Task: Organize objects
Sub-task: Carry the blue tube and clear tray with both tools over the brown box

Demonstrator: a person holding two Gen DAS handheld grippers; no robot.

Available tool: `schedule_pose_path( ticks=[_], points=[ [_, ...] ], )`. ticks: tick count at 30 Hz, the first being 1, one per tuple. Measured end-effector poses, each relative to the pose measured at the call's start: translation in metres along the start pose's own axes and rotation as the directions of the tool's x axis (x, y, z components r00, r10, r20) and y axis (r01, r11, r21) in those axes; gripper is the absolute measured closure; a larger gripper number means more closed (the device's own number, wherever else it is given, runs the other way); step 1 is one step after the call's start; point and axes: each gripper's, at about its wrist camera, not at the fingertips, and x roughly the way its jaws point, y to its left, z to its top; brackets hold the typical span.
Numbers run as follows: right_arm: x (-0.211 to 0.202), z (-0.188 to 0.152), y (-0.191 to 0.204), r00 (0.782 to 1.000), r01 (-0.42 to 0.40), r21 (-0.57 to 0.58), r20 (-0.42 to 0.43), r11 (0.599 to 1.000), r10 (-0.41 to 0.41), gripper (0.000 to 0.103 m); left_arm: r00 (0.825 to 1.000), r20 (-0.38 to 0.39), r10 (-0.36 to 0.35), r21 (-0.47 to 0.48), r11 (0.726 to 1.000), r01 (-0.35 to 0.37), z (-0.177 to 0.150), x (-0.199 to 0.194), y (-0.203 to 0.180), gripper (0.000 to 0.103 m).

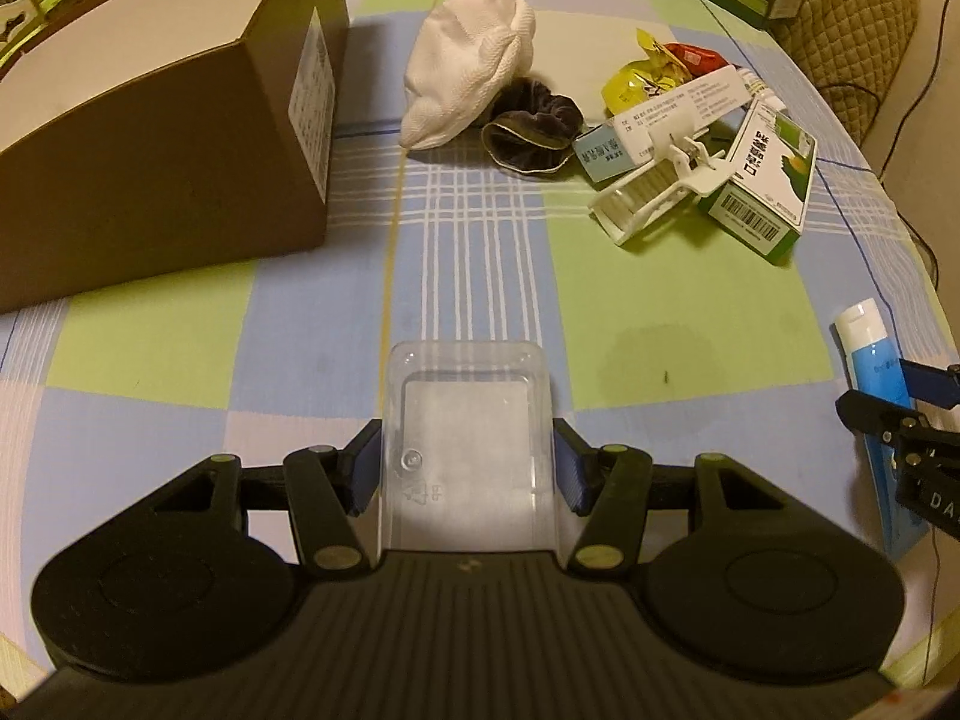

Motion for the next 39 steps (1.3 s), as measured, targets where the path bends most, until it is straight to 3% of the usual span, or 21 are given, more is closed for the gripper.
schedule_pose_path(
  ticks=[6,10,20,29,39],
  points=[
    [-0.005,-0.003,0.003,0.999,-0.037,-0.034,-0.003,0.999,0.037,0.069,1.000,0.007,0.020,-0.020,1.000,-0.020,-0.020,-0.013,-0.006,0.051],
    [-0.013,-0.010,0.002,0.994,-0.107,0.006,0.000,0.994,0.107,0.069,1.000,0.010,0.026,-0.065,0.998,-0.025,-0.039,-0.030,0.000,0.051],
    [-0.038,0.002,0.025,0.962,-0.273,0.015,0.035,0.962,0.272,0.069,0.996,0.061,0.063,-0.154,0.987,-0.053,-0.053,-0.074,0.025,0.051],
    [-0.057,0.041,0.063,0.925,-0.371,0.034,0.104,0.928,0.366,0.069,0.989,0.144,0.026,-0.151,0.989,-0.005,-0.030,-0.102,0.064,0.051],
    [-0.055,0.110,0.146,0.877,-0.460,0.037,0.177,0.887,0.447,0.069,0.973,0.232,0.002,-0.130,0.991,0.029,0.017,-0.121,0.145,0.051]
  ],
)
